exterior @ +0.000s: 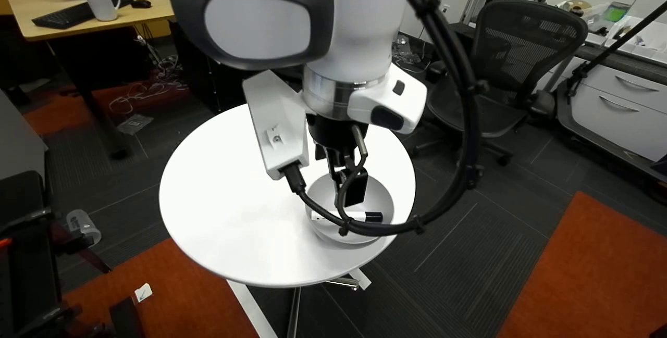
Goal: Remove the marker from the bowl.
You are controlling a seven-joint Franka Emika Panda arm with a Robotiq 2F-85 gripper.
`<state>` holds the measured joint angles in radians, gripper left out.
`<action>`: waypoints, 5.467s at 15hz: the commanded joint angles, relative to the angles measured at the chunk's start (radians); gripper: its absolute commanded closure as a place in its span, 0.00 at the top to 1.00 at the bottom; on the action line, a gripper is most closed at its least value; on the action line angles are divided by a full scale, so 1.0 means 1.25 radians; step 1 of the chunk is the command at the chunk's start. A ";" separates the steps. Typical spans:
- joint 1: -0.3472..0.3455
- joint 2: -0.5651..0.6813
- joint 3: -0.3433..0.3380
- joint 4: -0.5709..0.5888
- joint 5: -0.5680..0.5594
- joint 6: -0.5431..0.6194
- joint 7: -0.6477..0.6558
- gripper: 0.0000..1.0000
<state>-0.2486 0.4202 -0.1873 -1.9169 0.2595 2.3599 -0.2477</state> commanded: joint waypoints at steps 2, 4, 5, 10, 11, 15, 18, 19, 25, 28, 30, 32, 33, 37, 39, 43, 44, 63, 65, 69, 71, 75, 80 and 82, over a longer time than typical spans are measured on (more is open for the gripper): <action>-0.038 0.097 0.042 0.081 0.012 -0.001 0.028 1.00; -0.040 0.133 0.044 0.108 0.003 0.002 0.051 1.00; -0.042 0.149 0.045 0.124 0.000 -0.001 0.060 1.00; -0.043 0.227 0.045 0.209 -0.010 0.008 0.097 1.00; -0.044 0.242 0.044 0.227 -0.012 0.004 0.103 1.00; -0.048 0.297 0.046 0.298 -0.016 -0.004 0.121 1.00; -0.048 0.336 0.044 0.344 -0.023 -0.016 0.137 1.00; -0.047 0.348 0.044 0.358 -0.025 -0.021 0.145 1.00; -0.051 0.397 0.050 0.417 -0.031 -0.044 0.156 0.75; -0.054 0.412 0.050 0.437 -0.030 -0.048 0.157 0.56; -0.057 0.414 0.050 0.445 -0.031 -0.051 0.158 0.41; -0.062 0.414 0.051 0.448 -0.029 -0.052 0.158 0.25; -0.063 0.413 0.051 0.448 -0.029 -0.053 0.158 0.19; -0.058 0.401 0.049 0.434 -0.033 -0.052 0.163 0.05; -0.047 0.373 0.046 0.408 -0.038 -0.043 0.164 0.05; -0.013 0.294 0.037 0.339 -0.061 -0.001 0.160 0.05; -0.002 0.272 0.033 0.325 -0.075 0.009 0.161 0.05; 0.052 0.175 0.245 0.275 -0.132 -0.052 -0.205 0.05; 0.057 0.201 0.249 0.288 -0.145 -0.042 -0.245 0.05; 0.057 0.257 0.258 0.320 -0.157 -0.022 -0.347 0.05; 0.054 0.286 0.261 0.344 -0.162 -0.012 -0.401 0.05; 0.047 0.333 0.270 0.395 -0.150 0.006 -0.489 0.05; 0.053 0.366 0.273 0.437 -0.147 0.003 -0.534 0.47; 0.061 0.373 0.275 0.439 -0.148 0.007 -0.531 0.55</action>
<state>-0.1746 0.8623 0.1407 -1.3983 0.0812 2.3554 -0.8918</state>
